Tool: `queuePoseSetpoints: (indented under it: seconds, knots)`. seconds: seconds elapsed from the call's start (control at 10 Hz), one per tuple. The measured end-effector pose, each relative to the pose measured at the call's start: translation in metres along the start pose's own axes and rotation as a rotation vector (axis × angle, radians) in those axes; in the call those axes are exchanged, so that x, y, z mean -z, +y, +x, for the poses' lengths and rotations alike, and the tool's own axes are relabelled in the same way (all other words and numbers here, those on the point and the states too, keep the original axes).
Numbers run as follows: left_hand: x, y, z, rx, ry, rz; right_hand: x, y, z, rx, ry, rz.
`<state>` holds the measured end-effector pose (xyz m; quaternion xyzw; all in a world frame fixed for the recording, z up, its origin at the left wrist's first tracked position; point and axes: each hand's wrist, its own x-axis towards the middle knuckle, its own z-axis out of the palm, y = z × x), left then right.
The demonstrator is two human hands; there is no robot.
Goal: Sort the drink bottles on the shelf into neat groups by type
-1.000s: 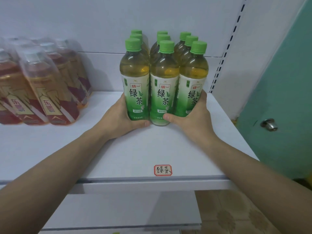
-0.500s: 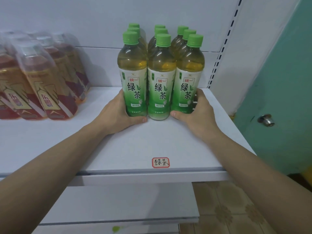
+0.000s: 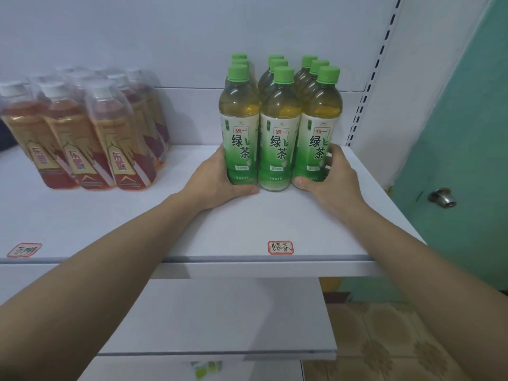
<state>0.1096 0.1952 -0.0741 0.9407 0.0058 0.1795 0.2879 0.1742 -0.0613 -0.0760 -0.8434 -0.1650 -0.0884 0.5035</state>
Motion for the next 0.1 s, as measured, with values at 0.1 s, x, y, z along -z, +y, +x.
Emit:
queuePoseSetpoints:
  seconds: [0.1]
  knots:
    - [0.0071, -0.0051, -0.0023, 0.03, -0.089, 0.102, 0.0036, -0.0057, -0.0048, -0.004, 0.074, 0.034]
